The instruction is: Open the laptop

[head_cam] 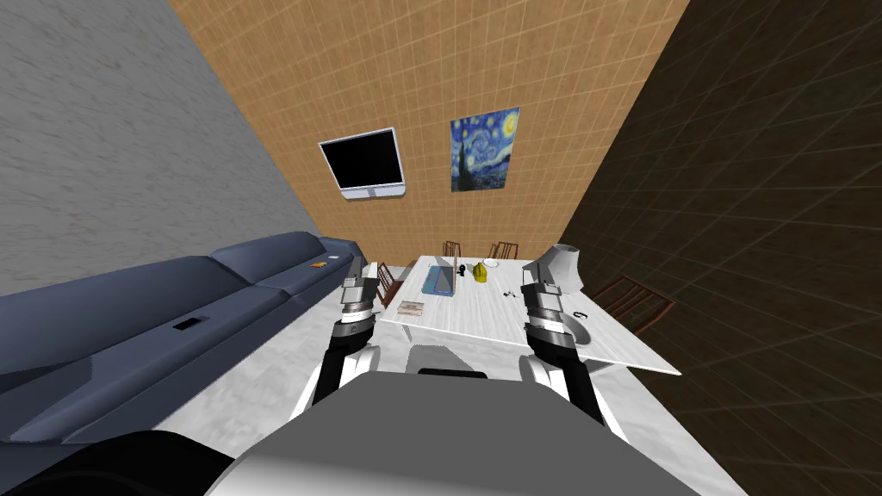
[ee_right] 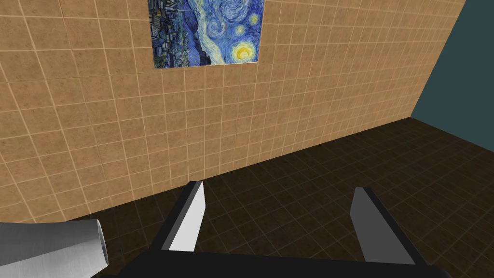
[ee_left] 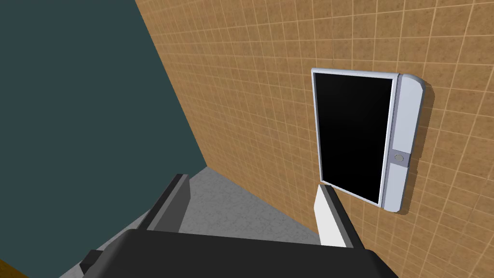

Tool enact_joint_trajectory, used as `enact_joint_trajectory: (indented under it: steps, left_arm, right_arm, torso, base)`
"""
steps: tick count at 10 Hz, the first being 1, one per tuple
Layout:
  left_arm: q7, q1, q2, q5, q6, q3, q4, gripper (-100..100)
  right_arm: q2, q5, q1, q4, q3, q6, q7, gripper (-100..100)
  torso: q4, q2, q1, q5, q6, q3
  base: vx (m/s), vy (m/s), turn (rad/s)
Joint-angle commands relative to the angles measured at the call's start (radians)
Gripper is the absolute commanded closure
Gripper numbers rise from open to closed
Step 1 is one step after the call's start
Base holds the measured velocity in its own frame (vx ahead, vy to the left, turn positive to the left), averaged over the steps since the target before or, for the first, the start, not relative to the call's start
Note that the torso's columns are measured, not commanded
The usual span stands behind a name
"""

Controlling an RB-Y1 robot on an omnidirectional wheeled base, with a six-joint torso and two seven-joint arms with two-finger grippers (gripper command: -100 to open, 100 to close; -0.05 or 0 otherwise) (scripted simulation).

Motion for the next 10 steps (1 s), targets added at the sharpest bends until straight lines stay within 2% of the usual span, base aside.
enact_joint_trajectory:
  steps: [1,9,10]
  left_arm:
    - [0.0,0.0,0.0,0.0,0.0,0.0,0.0,0]
    - [0.0,0.0,0.0,0.0,0.0,0.0,0.0,0]
    - [-0.015,-0.019,0.042,-0.001,-0.005,0.026,0.028,-100]
  right_arm:
    - [0.0,0.0,0.0,0.0,0.0,0.0,0.0,0]
    - [0.0,0.0,0.0,0.0,0.0,0.0,0.0,0]
    - [0.0,0.0,0.0,0.0,0.0,0.0,0.0,0]
  torso:
    - [0.041,0.04,0.0,0.0,0.0,-0.082]
    - [0.617,0.618,0.0,0.0,0.0,-1.234]
    - [0.691,0.691,0.0,0.0,0.0,-1.382]
  base:
    - [0.0,0.0,0.0]
    - [0.0,0.0,0.0]
    - [-0.024,-0.021,-0.116]
